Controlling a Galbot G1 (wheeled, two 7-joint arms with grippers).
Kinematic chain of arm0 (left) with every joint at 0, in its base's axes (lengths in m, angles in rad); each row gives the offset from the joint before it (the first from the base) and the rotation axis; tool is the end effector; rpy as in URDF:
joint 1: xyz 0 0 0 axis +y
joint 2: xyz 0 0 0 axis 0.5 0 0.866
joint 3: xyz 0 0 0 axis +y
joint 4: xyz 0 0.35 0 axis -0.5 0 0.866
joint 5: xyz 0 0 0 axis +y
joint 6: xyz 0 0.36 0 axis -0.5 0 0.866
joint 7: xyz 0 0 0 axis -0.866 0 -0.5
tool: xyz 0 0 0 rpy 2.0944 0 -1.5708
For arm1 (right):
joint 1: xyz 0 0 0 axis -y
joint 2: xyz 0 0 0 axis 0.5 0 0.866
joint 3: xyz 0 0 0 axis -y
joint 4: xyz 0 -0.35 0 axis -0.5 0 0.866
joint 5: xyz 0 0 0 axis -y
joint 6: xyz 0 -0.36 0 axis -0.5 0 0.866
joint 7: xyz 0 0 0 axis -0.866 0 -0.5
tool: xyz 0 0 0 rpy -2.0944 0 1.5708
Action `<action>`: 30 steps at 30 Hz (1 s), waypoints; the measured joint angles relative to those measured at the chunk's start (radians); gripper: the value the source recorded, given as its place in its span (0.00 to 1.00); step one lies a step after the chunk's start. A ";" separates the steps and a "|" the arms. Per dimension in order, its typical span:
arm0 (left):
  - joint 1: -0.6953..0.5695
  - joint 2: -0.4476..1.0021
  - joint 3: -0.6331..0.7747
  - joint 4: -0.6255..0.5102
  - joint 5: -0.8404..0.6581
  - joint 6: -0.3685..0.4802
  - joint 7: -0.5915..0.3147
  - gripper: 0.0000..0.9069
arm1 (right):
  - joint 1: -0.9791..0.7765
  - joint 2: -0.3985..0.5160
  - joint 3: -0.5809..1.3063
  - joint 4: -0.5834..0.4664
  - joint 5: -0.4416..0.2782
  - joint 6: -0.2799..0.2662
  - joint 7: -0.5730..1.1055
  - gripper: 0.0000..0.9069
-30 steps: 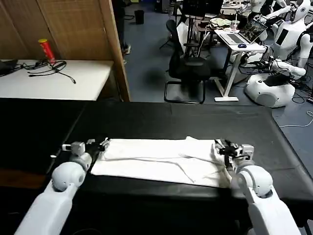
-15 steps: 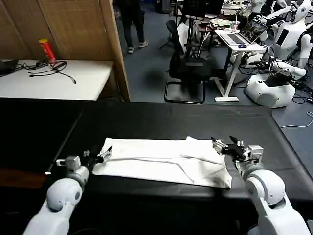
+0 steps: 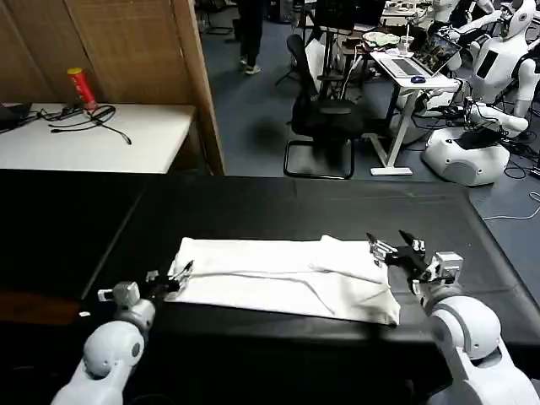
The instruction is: Fold and organize the clothes.
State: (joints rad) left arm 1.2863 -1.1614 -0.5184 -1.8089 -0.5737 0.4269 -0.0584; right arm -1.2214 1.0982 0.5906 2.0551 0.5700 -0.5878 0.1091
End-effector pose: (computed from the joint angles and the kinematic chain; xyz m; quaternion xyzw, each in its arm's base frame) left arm 0.2821 0.1039 -0.3198 -0.0374 -0.9705 0.0693 0.2278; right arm 0.2866 -0.1020 -0.2055 0.0435 -0.9871 -0.0113 0.1534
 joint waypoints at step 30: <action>-0.056 0.282 -0.093 0.146 0.296 -0.190 0.032 0.00 | 0.007 0.022 0.021 -0.041 -0.035 0.029 -0.005 0.97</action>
State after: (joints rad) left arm 1.2302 -0.8795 -0.6116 -1.6626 -0.2775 0.2370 -0.0264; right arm -1.2148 1.1197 0.6115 2.0145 0.5349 -0.5593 0.1040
